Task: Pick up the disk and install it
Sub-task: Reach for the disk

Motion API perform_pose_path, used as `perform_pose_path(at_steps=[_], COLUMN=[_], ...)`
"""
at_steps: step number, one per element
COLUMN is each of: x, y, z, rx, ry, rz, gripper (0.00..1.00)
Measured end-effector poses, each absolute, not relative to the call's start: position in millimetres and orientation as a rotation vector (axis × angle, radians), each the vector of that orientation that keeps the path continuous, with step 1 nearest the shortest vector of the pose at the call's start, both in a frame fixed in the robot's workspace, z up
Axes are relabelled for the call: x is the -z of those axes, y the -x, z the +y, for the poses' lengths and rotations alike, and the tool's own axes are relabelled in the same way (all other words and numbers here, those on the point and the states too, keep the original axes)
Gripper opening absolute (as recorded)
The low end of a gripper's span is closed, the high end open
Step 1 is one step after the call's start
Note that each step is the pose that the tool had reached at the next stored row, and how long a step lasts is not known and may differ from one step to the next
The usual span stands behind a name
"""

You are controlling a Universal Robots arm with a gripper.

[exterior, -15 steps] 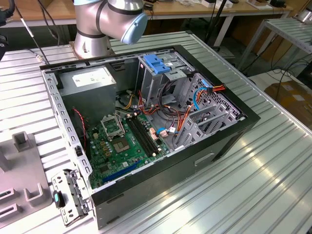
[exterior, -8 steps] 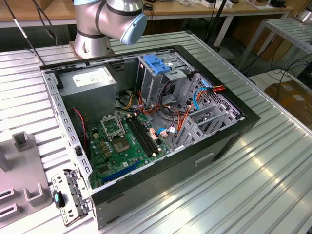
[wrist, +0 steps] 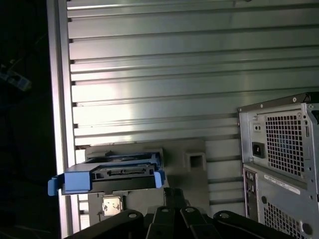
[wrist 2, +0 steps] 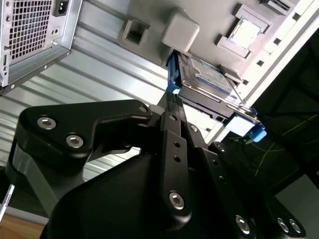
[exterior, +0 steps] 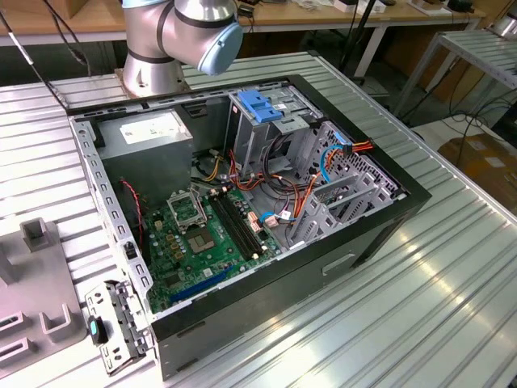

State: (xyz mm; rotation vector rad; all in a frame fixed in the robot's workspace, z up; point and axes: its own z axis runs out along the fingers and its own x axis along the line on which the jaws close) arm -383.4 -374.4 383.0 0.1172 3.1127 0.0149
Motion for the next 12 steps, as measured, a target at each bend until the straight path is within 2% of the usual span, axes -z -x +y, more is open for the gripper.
perform_pose_path(at_steps=[12], x=[-381.1], y=[407.1], z=[-374.4], rx=[-0.016], ry=[-0.043], rz=[3.115], gripper=[0.11])
